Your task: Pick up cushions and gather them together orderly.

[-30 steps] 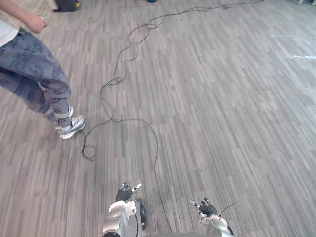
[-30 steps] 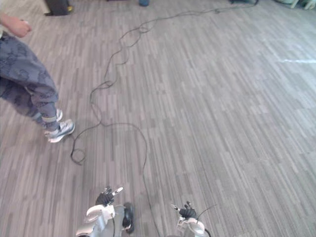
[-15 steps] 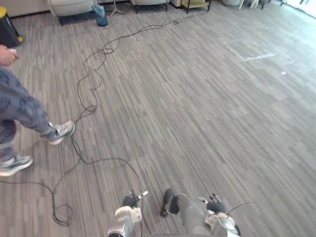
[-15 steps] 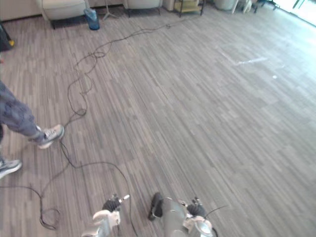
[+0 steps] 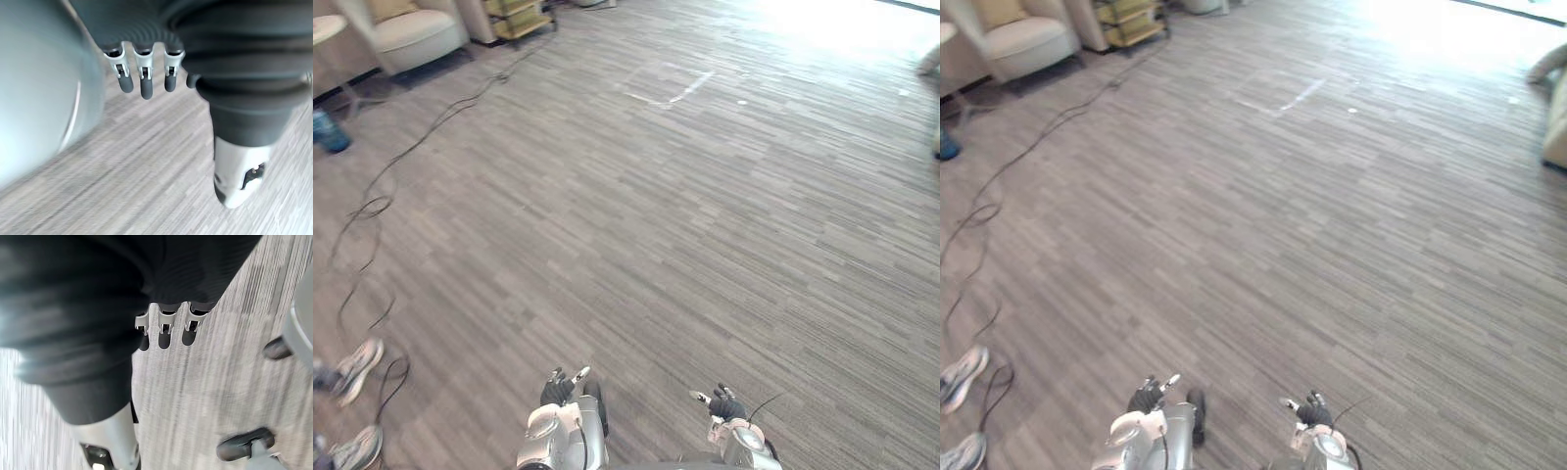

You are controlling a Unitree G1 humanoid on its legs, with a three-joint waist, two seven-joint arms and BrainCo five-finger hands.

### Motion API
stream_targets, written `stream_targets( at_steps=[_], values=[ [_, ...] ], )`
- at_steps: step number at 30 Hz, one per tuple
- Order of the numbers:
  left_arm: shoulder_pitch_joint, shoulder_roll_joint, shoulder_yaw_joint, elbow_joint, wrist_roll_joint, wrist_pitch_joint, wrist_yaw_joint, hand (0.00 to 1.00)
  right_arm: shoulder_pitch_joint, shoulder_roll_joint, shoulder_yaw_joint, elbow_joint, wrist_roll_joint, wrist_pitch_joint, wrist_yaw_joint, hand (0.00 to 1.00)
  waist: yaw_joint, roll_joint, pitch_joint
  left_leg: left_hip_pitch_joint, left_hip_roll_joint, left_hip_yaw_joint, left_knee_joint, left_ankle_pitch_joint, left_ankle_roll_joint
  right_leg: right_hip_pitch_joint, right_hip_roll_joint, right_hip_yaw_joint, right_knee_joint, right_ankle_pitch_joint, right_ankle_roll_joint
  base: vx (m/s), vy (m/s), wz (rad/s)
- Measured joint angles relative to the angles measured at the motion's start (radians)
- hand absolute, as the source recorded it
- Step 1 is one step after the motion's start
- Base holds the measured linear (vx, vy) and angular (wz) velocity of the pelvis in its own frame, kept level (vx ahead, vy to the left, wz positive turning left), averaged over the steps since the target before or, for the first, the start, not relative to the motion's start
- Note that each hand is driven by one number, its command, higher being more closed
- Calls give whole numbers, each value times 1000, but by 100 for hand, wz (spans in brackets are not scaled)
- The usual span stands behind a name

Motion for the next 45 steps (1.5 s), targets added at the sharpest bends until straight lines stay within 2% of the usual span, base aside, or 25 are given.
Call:
stream_targets(
  at_steps=[2, 3, 4, 5, 8, 11, 14, 15, 16, 18, 20, 21, 22, 24, 27, 29, 32, 33, 34, 35, 37, 39, 40, 42, 45],
  values=[
    [-11, 8, 25, 18, 0, 3, 4, 0, 10, -1, -3, 2, -6, 2, 0, 0, -9, -39, -16, 22, -9, 76, 60, -67, 24, -49, -43, 8, 125, 29, 75, 689, 384, -91],
    [-17, 17, 29, 27, 0, 3, 6, 0, 11, -1, 3, 4, -10, 7, 1, 0, 0, -53, -11, 88, -13, 136, 52, -78, 35, -108, -48, 18, 310, 91, 144, 597, 384, -111],
    [-21, 18, 28, 42, -1, 5, 6, 0, 11, -4, 6, 2, -15, 6, 3, 0, -5, -44, -2, 158, -17, 161, 14, -96, 51, -194, -49, -5, 496, 188, 184, 675, 422, -130],
    [-28, 14, 17, 63, -1, 15, 12, 0, 12, -11, 1, -7, -17, 5, 5, 0, -11, -24, 11, 263, -25, 178, -51, -123, 49, -275, -46, -59, 683, 192, 188, 509, 315, -99],
    [-51, 5, -33, 94, -2, 27, 17, 0, 15, -10, -8, -49, -16, -15, 13, 0, -25, -4, 18, 456, -43, 237, -198, -144, 58, -456, -53, -277, 778, 151, 133, 428, 266, -68],
    [-87, 3, -45, 111, -1, 29, 13, 0, 0, -10, -58, -46, -16, -19, 19, 0, -38, -14, 28, 583, -79, 258, -320, -165, 42, -562, -81, -511, 565, 139, 82, 470, 204, -15],
    [-89, 4, -71, 135, 0, 32, 10, 0, -1, -13, -106, -45, -16, -22, 18, 0, -80, -16, 30, 683, -111, 220, -364, -166, 42, -588, -76, -585, 250, 250, 27, 562, 61, 38],
    [-84, 4, -84, 137, 5, 32, 9, 0, 1, -21, -114, -43, -17, -20, 19, 0, -83, -14, 33, 710, -121, 193, -367, -166, 43, -583, -71, -579, 202, 317, -15, 895, -41, 61],
    [-73, -13, -87, 138, 11, 33, 2, 0, 0, -40, -114, -42, -18, -15, 20, 0, -86, 20, 34, 741, -99, 168, -358, -166, 44, -564, -52, -569, 239, 325, -96, 669, -78, 24],
    [-60, -23, -83, 136, 26, 34, -8, 0, -7, -55, -117, -47, -19, -16, 21, 0, -77, 59, 30, 708, -71, 140, -232, -145, 16, -565, -55, -574, 312, 244, -105, 587, -106, 1],
    [-59, -24, -80, 136, 37, 42, -8, 0, -20, -68, -114, -46, -17, -11, 20, 0, -85, 82, 45, 582, -38, 85, 76, -54, -27, -498, -32, -560, 281, 202, -102, 694, -153, -20],
    [-47, -23, -70, 129, 37, 42, -8, 0, -24, -75, -99, -46, -16, -11, 19, 0, -78, 101, 60, 447, 9, 46, 381, 9, -81, -403, 5, -537, 202, 198, -100, 579, -58, -76],
    [-41, -23, -43, 114, 35, 41, -8, 0, -32, -67, -84, -39, -14, -9, 17, 0, -62, 99, 77, 377, 46, 62, 557, -15, -55, -318, 31, -496, 148, 196, -103, 561, -17, -95],
    [-35, -14, -37, 74, 35, 34, -7, 0, -33, -42, -41, -32, -14, -6, 16, 0, -51, 75, 85, 260, 68, 67, 645, -59, -26, -190, 38, -448, 63, 190, -102, 512, 25, -94],
    [-27, -18, -42, 35, 25, 19, -9, 0, -39, -31, 11, -24, -14, -1, 15, 0, -40, 66, 81, 97, 100, 135, 476, -99, 29, -63, 31, -374, -42, 163, -67, 488, 77, -71],
    [-26, -19, -34, 18, 13, 18, -8, 0, -39, -28, 7, -15, -14, 3, 13, 0, -25, 65, 81, 65, 92, 159, 287, -111, 30, -5, 14, -337, -62, 147, -42, 524, 154, -67],
    [-14, -21, 0, 6, 5, 13, -7, 0, -28, -27, 13, -5, -19, 8, 10, 0, -10, 53, 62, 30, 49, 172, -117, -26, 0, 105, -35, -273, -137, 87, 20, 617, 307, -64],
    [-5, -18, 2, -4, 3, 10, -6, 0, -18, -25, 26, -2, -19, 9, 10, 0, 0, 39, 41, 21, 37, 176, -131, 84, 11, 125, -61, -239, -146, 70, 34, 666, 399, -58],
    [-2, -14, -1, -3, 3, 10, -4, 0, -15, -24, 30, 8, -19, 11, 11, 0, 6, 24, 19, 30, 12, 189, -130, 112, 46, 128, -83, -204, -129, 73, 30, 813, 482, -55],
    [0, -3, 0, -2, 3, 11, -2, 0, -8, -11, 28, 8, -19, 12, 12, 0, 6, -6, 1, 40, -12, 216, -128, 83, 79, 95, -120, -177, -77, 97, 48, 550, 318, -36],
    [0, 9, -4, -1, 4, 12, -2, 0, 9, -2, 28, 7, -22, 12, 16, 0, 7, -32, -6, 93, -43, 235, -69, 5, 111, 41, -152, -129, 132, 177, 149, 672, 414, -21],
    [2, 16, -8, 14, 4, 19, -1, 0, 21, -12, 28, 1, -26, 7, 16, 0, 6, -33, 0, 202, -68, 255, -89, -75, 108, -91, -153, -93, 490, 322, 226, 671, 393, -23],
    [2, 19, -12, 32, 1, 23, 0, 0, 26, -13, 30, -8, -31, 4, 23, 0, -5, -29, 3, 273, -88, 254, -110, -110, 105, -198, -151, -100, 717, 332, 239, 632, 312, -11],
    [-9, 14, -26, 62, -1, 28, 0, 0, 32, -16, 27, -45, -49, -5, 22, 0, -18, -16, 6, 395, -102, 253, -170, -147, 102, -332, -148, -169, 848, 255, 192, 548, 236, -8],
    [-16, 4, -43, 92, -1, 31, 0, 0, 38, -21, 5, -78, -53, -18, 24, 0, -25, -13, 8, 547, -111, 244, -260, -197, 87, -523, -142, -347, 726, 163, 122, 451, 117, 9]
  ],
)
